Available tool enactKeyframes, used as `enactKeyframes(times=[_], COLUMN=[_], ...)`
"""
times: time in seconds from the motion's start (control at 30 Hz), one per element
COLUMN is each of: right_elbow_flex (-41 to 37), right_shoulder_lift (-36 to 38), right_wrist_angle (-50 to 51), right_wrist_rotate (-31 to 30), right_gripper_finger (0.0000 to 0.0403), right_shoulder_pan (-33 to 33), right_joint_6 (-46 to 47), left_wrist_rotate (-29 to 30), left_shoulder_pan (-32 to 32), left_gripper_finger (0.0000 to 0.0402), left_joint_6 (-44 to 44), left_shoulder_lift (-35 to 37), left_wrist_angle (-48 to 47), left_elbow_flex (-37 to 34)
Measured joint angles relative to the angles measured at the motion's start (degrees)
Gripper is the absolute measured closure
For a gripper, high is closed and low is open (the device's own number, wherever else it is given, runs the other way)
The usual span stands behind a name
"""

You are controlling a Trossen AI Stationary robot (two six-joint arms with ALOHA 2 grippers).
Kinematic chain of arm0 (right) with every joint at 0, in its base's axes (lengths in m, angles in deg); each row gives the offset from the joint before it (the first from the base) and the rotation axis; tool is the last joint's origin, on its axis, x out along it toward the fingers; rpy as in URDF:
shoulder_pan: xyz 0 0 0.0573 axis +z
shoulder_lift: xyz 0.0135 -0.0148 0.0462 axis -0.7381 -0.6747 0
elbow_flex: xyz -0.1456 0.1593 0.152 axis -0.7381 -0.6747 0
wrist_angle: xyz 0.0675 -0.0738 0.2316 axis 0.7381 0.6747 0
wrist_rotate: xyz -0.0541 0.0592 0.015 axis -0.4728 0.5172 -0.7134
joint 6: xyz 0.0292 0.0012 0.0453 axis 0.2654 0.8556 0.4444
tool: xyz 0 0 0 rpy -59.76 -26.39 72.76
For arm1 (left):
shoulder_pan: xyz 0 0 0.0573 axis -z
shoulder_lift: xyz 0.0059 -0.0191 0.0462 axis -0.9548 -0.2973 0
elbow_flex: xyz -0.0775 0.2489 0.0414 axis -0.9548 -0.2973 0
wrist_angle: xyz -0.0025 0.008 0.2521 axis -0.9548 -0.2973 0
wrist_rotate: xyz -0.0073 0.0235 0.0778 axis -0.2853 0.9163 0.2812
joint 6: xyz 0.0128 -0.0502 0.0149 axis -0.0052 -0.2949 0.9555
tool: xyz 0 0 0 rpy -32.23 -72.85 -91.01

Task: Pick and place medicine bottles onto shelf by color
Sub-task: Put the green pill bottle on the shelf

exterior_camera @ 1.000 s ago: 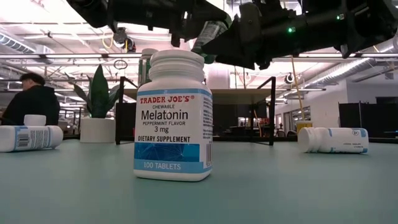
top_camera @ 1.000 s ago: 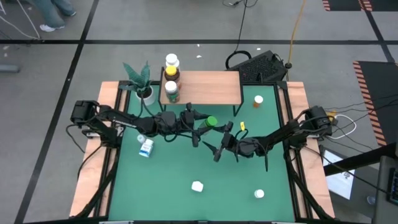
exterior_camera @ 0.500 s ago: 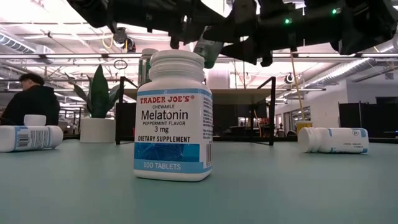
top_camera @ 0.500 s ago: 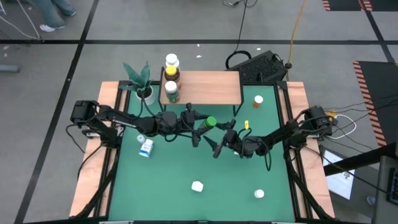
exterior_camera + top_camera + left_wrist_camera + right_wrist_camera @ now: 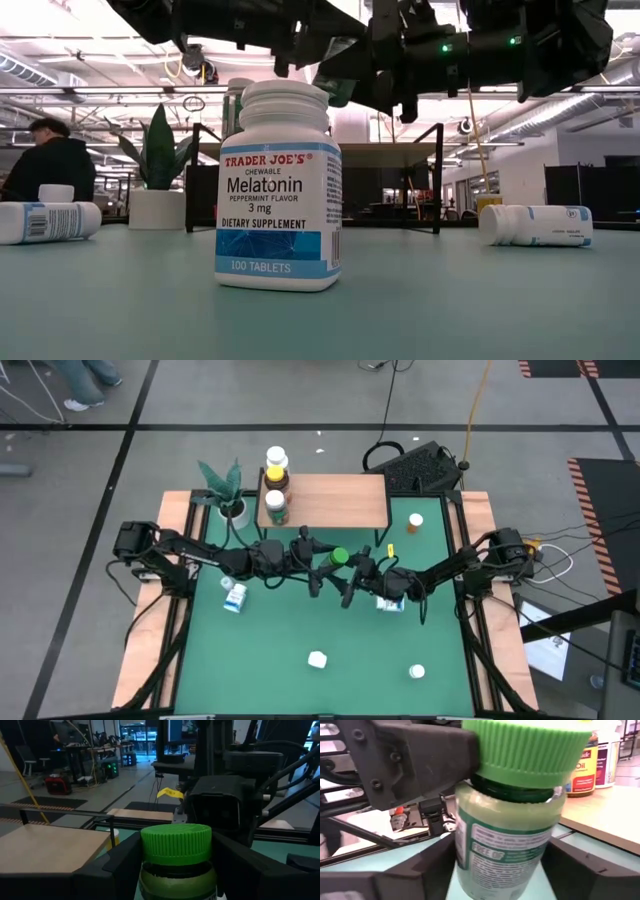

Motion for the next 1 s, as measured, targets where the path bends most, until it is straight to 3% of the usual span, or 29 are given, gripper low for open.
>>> enactKeyframes(times=[0.17,0.47,0.6,0.9,1.0], right_elbow_flex=[-0.02,-3.29,-6.42,-9.17,-8.38], right_shoulder_lift=[0.0,1.59,4.67,7.94,7.18], right_wrist_angle=[-0.11,0.41,1.33,2.29,3.31], right_wrist_rotate=[4.22,14.98,26.64,58.32,63.64], right_gripper_finger=[0.0205,0.0191,0.0191,0.0191,0.0191], right_shoulder_pan=[-0.09,-0.27,-1.88,-4.59,-4.4], right_joint_6=[-0.56,-1.8,-1.65,1.86,1.11], left_wrist_rotate=[-1.3,-3.97,-7.5,-27.64,-32.37], left_shoulder_pan=[0.02,1.27,1.86,0.95,0.57], left_gripper_finger=[0.0179,0.0177,0.016,0.0092,0.0079], left_joint_6=[0.45,-0.26,0.63,0.22,0.29], left_shoulder_lift=[0.0,-0.02,0.29,0.63,0.57], left_wrist_angle=[-0.47,-2.46,-3.46,-2.62,-2.52], left_elbow_flex=[0.0,0.0,0.0,0.02,0.02])
